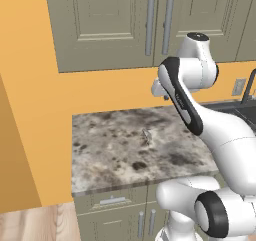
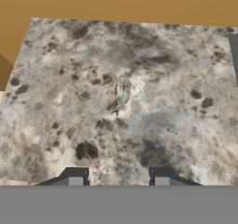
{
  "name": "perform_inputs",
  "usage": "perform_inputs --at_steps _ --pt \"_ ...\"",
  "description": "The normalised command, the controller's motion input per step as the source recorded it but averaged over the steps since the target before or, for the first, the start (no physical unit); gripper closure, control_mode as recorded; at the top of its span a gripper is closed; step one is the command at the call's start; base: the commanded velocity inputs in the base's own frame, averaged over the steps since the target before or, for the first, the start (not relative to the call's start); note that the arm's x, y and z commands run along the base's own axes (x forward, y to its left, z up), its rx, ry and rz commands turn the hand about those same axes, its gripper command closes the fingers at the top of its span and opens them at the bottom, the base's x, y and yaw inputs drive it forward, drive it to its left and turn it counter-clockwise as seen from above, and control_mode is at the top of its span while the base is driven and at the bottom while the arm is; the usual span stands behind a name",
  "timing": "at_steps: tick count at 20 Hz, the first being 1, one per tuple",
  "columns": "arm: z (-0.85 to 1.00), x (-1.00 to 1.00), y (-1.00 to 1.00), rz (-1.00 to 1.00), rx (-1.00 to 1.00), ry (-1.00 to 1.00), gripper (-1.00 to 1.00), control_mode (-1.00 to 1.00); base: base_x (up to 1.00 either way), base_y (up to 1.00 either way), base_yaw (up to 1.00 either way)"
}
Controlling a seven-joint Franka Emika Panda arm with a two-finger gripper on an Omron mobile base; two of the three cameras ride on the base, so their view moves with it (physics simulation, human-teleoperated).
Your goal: Retrieve the tupperware from the cabinet, then place the raw meat into the tupperware to avoid contamination.
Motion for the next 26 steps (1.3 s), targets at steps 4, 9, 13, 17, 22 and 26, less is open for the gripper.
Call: perform_inputs --at_steps 4,9,13,17,22,26 --pt "0.02 -0.12 0.0 0.0 0.0 -0.01 -1.0 -1.0 0.0 0.0 0.0" --pt "0.18 -0.36 0.0 0.03 0.0 -0.11 -1.0 -1.0 0.0 0.0 0.0" --pt "0.23 -0.31 0.0 0.03 0.0 -0.11 -1.0 -1.0 0.0 0.0 0.0" --pt "0.24 -0.27 0.0 0.04 0.0 -0.11 -1.0 -1.0 0.0 0.0 0.0" --pt "0.29 -0.22 0.0 0.04 0.0 -0.18 -1.0 -1.0 0.0 0.0 0.0" --pt "0.29 -0.2 0.0 0.04 0.0 -0.24 -1.0 -1.0 0.0 0.0 0.0"
